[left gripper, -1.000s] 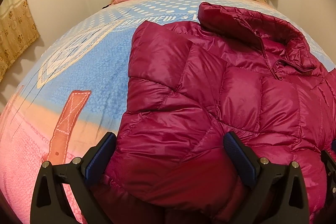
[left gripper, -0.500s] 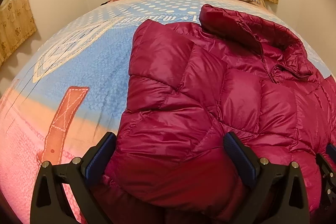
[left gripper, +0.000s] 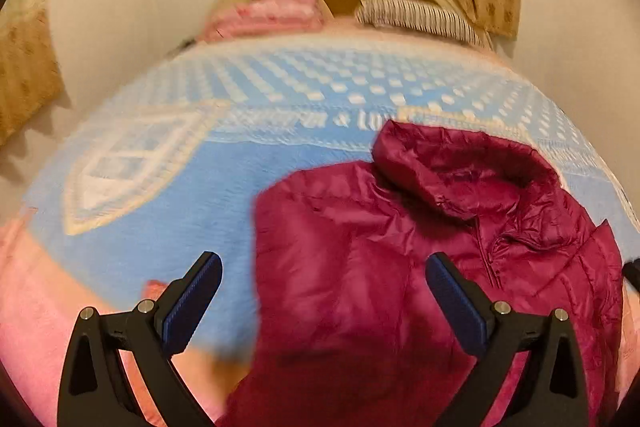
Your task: Fold large clothes
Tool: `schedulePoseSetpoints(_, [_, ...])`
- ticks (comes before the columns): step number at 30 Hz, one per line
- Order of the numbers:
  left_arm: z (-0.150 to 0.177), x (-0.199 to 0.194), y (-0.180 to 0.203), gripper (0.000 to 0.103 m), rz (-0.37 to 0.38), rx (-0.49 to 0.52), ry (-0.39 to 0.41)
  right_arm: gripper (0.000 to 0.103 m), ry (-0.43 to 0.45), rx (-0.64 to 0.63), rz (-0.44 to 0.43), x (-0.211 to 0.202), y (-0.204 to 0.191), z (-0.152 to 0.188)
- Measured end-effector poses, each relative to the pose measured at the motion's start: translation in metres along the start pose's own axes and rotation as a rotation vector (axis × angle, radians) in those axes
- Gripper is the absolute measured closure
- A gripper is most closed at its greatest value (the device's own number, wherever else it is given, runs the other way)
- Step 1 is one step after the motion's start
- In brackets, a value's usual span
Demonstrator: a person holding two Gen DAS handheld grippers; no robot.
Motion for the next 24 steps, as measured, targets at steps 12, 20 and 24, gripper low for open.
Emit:
schedulePoseSetpoints(12, [0.030,0.065,0.012,0.001,-0.048,-0.057,-0.141,0.056,-0.169,-0.022,-0.052,0.082,0.032,0.008])
schedulePoseSetpoints(20, [0.029,0.058,0.039,0.001,-0.179,0.070,-0.061,0.056,-0.166,-0.042,-0.028,0.085,0.029,0.014])
schedulePoseSetpoints(24, [0.019,0.035,0.020,0.001,-0.180,0.052,-0.078,0.055,-0.194,-0.090,0.002,0.084,0.020,0.011])
Point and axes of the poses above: each gripper's, at about its wrist camera, not at the fingertips, and x roughly the way its jaws point, y to its right, z to its underside, the point moved 1 cm from there along x, roughly the way its jaws point, and after that the axes turned 9 degrees about -z, right-handed, at the moved point
